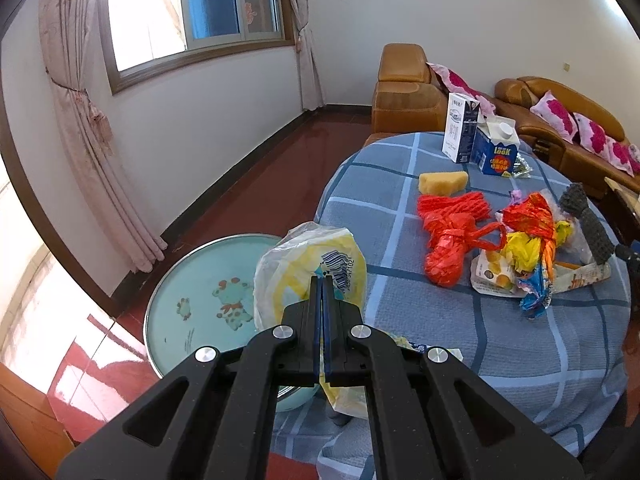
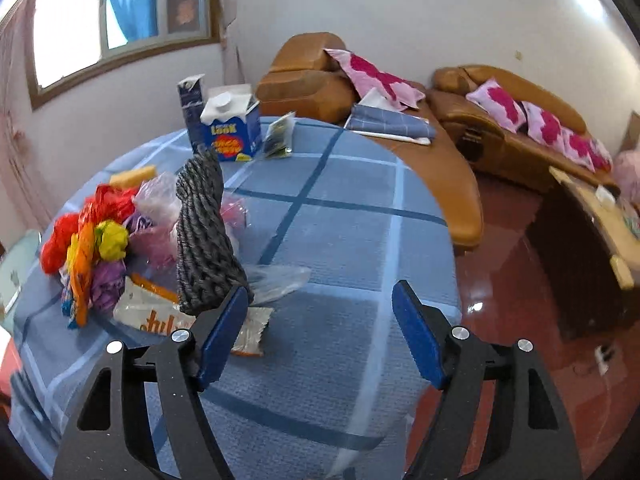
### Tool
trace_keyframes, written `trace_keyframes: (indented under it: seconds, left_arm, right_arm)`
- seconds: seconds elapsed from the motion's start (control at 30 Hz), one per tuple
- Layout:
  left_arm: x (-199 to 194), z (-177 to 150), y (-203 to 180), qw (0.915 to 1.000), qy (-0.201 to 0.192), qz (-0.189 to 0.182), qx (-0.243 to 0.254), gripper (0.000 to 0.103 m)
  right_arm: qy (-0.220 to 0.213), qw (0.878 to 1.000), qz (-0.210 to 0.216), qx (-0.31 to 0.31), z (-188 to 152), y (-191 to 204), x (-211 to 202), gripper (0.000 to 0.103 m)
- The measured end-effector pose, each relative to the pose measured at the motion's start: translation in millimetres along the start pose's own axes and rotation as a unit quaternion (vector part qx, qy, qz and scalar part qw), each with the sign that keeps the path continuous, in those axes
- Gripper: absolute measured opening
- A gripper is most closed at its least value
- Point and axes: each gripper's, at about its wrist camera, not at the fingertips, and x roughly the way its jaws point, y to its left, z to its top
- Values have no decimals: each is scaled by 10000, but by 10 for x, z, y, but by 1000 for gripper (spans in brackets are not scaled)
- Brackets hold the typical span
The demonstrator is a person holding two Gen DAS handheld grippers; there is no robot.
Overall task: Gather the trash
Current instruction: 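Lift the bag with the left gripper toward the bucket while the right gripper grasps the black rope bundle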
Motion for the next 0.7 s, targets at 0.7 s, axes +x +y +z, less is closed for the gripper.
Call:
trace_keyframes:
  seconds: [0.7]
  left_arm:
    - [134, 7, 106, 9998, 146, 143, -84, 0]
  right_arm:
    - [89, 9920, 705, 1044, 145, -482, 411, 57]
